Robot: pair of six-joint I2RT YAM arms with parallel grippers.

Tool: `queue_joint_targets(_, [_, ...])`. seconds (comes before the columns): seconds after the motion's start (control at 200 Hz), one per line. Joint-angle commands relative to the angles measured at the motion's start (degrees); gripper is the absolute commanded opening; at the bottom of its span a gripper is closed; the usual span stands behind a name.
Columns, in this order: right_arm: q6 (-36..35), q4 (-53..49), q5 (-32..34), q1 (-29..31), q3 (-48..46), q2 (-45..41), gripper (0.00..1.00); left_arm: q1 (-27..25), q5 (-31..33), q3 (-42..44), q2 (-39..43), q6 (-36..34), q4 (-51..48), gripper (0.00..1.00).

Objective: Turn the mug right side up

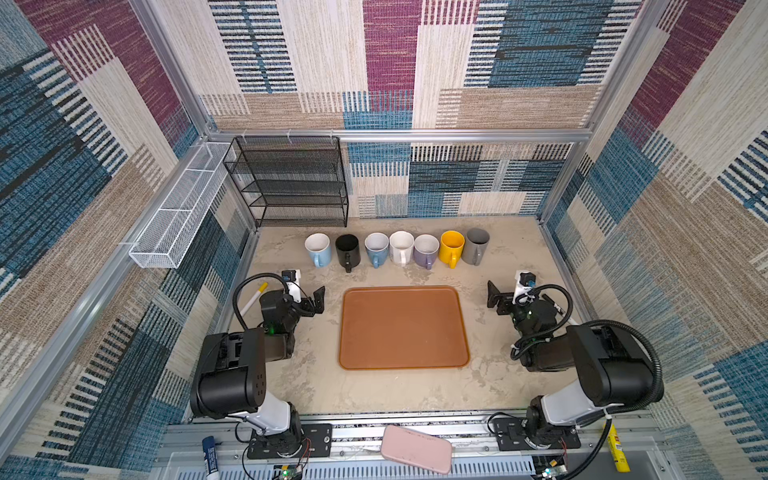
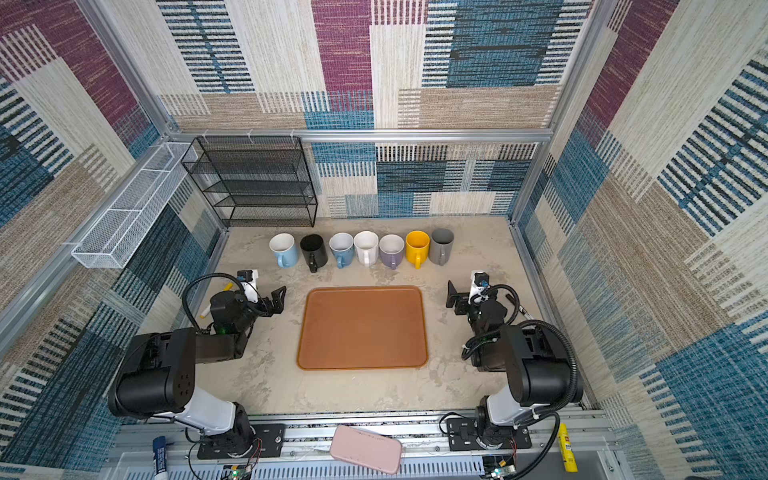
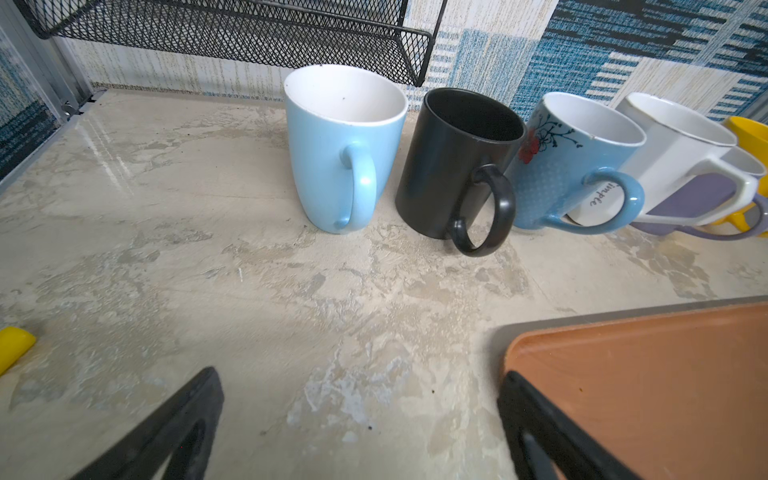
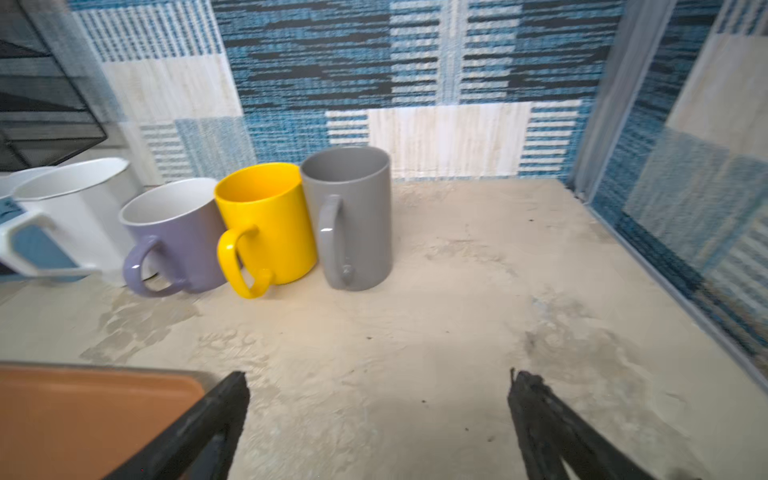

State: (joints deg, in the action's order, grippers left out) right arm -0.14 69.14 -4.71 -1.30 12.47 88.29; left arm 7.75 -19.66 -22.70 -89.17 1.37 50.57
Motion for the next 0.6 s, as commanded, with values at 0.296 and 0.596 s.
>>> queue_joint_targets(0.296, [-1.09,4.33,2.50,0.25,-0.48,-0.31,1.00,-0.05,0.06,-0.87,0.00,-1.37,-0.45,1.00])
queue_joint_targets(0.596, [-1.09,4.24,2.40,0.25,-0.42,-0.36,1.00,-0.10,0.14,-0.60,0.14,-1.37,-0.10,1.00])
